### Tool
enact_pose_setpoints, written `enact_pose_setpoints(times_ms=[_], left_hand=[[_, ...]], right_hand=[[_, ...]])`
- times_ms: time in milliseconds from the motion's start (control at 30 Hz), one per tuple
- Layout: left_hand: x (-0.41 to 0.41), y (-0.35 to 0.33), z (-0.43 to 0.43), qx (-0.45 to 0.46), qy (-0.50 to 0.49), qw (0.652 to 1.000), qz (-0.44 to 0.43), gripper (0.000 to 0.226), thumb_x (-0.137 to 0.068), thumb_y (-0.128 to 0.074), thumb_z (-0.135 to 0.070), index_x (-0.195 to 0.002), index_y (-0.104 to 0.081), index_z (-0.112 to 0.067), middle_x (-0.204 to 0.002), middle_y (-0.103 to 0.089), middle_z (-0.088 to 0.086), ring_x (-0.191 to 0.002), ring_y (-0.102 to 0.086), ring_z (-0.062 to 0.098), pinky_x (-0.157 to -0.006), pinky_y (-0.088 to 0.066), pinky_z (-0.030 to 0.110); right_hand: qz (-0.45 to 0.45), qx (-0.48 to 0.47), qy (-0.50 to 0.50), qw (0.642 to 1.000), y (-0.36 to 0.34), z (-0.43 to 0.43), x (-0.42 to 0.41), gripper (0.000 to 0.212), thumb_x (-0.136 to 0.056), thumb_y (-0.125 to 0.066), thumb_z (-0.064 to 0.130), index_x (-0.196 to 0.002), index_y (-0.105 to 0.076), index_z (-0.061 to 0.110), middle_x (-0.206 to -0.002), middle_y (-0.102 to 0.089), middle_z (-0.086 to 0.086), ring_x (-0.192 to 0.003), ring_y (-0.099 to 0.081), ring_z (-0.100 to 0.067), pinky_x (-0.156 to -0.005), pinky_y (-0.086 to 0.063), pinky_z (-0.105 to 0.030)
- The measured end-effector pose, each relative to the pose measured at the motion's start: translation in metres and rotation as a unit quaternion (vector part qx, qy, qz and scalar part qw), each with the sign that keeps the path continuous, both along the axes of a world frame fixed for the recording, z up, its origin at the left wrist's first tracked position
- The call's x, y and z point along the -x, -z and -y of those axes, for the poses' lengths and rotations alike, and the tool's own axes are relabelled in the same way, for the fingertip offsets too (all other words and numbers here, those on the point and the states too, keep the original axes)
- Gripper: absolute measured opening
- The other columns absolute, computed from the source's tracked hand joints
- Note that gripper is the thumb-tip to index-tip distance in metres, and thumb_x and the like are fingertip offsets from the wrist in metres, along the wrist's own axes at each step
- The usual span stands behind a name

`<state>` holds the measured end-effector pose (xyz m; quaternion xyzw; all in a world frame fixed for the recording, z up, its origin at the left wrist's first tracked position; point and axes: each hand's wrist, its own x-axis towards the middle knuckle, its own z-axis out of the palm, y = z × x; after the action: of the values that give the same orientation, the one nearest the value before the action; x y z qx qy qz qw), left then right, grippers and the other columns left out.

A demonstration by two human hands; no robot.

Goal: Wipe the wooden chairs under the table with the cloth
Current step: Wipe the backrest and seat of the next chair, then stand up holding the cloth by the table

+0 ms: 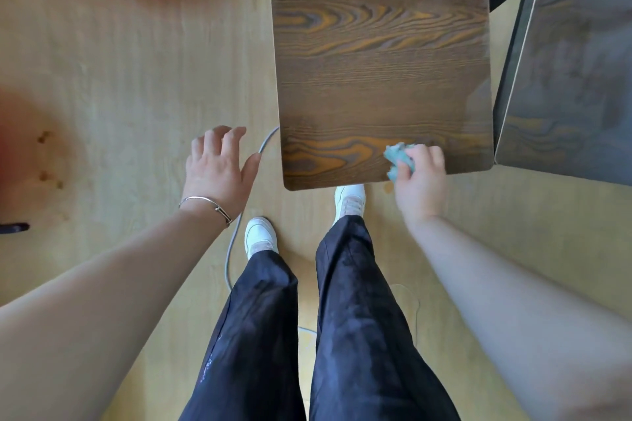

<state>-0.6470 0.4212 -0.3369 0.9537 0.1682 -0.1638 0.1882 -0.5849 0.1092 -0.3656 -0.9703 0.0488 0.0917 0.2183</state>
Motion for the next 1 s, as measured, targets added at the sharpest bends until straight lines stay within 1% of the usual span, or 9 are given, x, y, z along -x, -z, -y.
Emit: enact_pose_setpoints(times_ms=[133, 233, 300, 367, 467, 533, 633, 800, 1000], left_hand=[[0.01, -0.001, -0.002, 0.001, -0.007, 1.0, -0.008, 0.051, -0.095, -0.042, -0.045, -0.139, -0.04, -0.019, -0.135, -0.042, 0.009, -0.118, -0.037, 0.035, -0.1, -0.035, 0.045], [0.013, -0.004, 0.0, 0.007, -0.005, 1.0, -0.007, 0.051, -0.095, -0.042, -0.046, -0.139, -0.041, -0.019, -0.136, -0.041, 0.008, -0.117, -0.037, 0.034, -0.099, -0.035, 0.044], [0.014, -0.006, -0.001, 0.008, -0.008, 1.0, -0.001, 0.051, -0.095, -0.042, -0.045, -0.139, -0.041, -0.019, -0.136, -0.042, 0.008, -0.117, -0.037, 0.034, -0.099, -0.035, 0.044], [0.012, -0.006, -0.005, 0.005, -0.011, 1.0, 0.009, 0.051, -0.095, -0.043, -0.045, -0.138, -0.041, -0.019, -0.136, -0.042, 0.009, -0.117, -0.037, 0.034, -0.099, -0.035, 0.044], [0.008, -0.003, -0.011, 0.002, -0.021, 1.0, 0.013, 0.051, -0.095, -0.042, -0.046, -0.139, -0.04, -0.019, -0.137, -0.04, 0.008, -0.118, -0.036, 0.034, -0.1, -0.035, 0.044], [0.005, 0.0, -0.014, 0.004, -0.035, 0.999, 0.015, 0.051, -0.095, -0.041, -0.046, -0.139, -0.04, -0.019, -0.137, -0.04, 0.009, -0.12, -0.035, 0.034, -0.101, -0.034, 0.044], [0.003, 0.003, -0.017, 0.005, -0.05, 0.999, 0.015, 0.052, -0.096, -0.041, -0.046, -0.14, -0.039, -0.02, -0.138, -0.039, 0.008, -0.122, -0.034, 0.033, -0.102, -0.033, 0.043], [0.012, 0.005, -0.022, -0.01, -0.024, 1.0, -0.008, 0.052, -0.095, -0.041, -0.048, -0.139, -0.039, -0.02, -0.137, -0.04, 0.007, -0.119, -0.036, 0.033, -0.098, -0.036, 0.044], [0.025, -0.007, -0.021, -0.018, -0.006, 1.0, -0.012, 0.051, -0.095, -0.043, -0.048, -0.138, -0.041, -0.021, -0.135, -0.042, 0.006, -0.117, -0.038, 0.032, -0.094, -0.038, 0.045]], right_hand=[[0.014, -0.066, -0.083, 0.994, -0.001, -0.082, 0.041, 0.018, -0.079, -0.05, 0.006, -0.093, -0.062, 0.005, -0.1, -0.055, -0.014, -0.079, -0.057, -0.034, -0.063, -0.046, -0.037], [-0.034, -0.109, -0.117, 0.987, -0.002, -0.131, 0.054, 0.014, -0.079, -0.057, -0.003, -0.09, -0.061, 0.003, -0.098, -0.054, -0.014, -0.075, -0.057, -0.035, -0.06, -0.049, -0.039], [-0.05, -0.16, -0.129, 0.977, -0.009, -0.142, 0.043, 0.009, -0.079, -0.06, -0.003, -0.086, -0.063, 0.003, -0.093, -0.055, -0.013, -0.074, -0.057, -0.034, -0.063, -0.047, -0.037], [-0.015, -0.186, -0.15, 0.971, -0.016, -0.139, 0.01, 0.006, -0.079, -0.061, 0.001, -0.083, -0.063, 0.004, -0.089, -0.055, -0.013, -0.074, -0.056, -0.029, -0.064, -0.04, -0.031], [0.038, -0.137, -0.127, 0.982, -0.024, -0.132, -0.069, 0.008, -0.084, -0.058, 0.009, -0.088, -0.064, 0.009, -0.097, -0.054, -0.009, -0.081, -0.055, -0.022, -0.069, -0.036, -0.025], [0.025, -0.083, -0.131, 0.988, -0.02, -0.133, -0.115, 0.008, -0.089, -0.057, 0.012, -0.093, -0.064, 0.012, -0.104, -0.051, -0.005, -0.087, -0.054, -0.018, -0.074, -0.034, -0.02], [-0.005, -0.022, -0.183, 0.983, -0.008, -0.141, -0.136, 0.011, -0.093, -0.056, 0.014, -0.099, -0.064, 0.017, -0.11, -0.05, -0.002, -0.089, -0.054, -0.019, -0.077, -0.042, -0.024], [-0.013, -0.073, -0.306, 0.949, -0.003, -0.152, -0.077, 0.015, -0.085, -0.054, 0.008, -0.096, -0.063, 0.013, -0.104, -0.052, -0.007, -0.086, -0.055, -0.026, -0.074, -0.044, -0.031], [-0.096, -0.086, -0.402, 0.906, -0.004, -0.134, 0.029, 0.021, -0.079, -0.057, 0.002, -0.096, -0.066, 0.01, -0.098, -0.054, -0.006, -0.081, -0.058, -0.029, -0.062, -0.046, -0.033]])
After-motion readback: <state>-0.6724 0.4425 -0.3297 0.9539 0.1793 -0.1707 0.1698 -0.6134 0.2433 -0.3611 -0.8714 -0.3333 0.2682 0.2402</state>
